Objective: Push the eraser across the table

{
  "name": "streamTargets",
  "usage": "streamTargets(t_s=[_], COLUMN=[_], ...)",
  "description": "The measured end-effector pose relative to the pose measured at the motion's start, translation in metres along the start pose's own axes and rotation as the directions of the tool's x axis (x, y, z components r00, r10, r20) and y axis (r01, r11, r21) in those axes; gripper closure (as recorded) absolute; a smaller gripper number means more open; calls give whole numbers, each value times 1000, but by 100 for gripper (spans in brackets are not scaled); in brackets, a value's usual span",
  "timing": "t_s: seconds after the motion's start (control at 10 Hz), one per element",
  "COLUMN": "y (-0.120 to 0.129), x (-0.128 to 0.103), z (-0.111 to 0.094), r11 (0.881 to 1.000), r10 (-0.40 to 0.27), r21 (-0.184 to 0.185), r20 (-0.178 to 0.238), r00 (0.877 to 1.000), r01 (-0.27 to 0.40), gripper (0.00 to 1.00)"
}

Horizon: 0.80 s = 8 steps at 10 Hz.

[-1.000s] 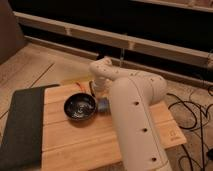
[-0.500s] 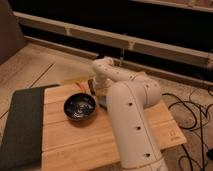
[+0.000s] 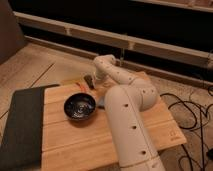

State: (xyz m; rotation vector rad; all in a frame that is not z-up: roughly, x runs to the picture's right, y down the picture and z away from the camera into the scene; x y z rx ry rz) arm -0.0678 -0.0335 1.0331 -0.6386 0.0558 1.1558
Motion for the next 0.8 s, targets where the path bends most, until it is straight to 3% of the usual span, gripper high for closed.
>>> streamTargets(t_s=[0.4, 0.8], y=[13, 17], x=[-22, -17], z=[-7, -20], r11=[999, 1000], r10=[-41, -31], r21=[-10, 6], r20=[34, 20], r00=[999, 999], r01=[41, 31], gripper=[100, 100])
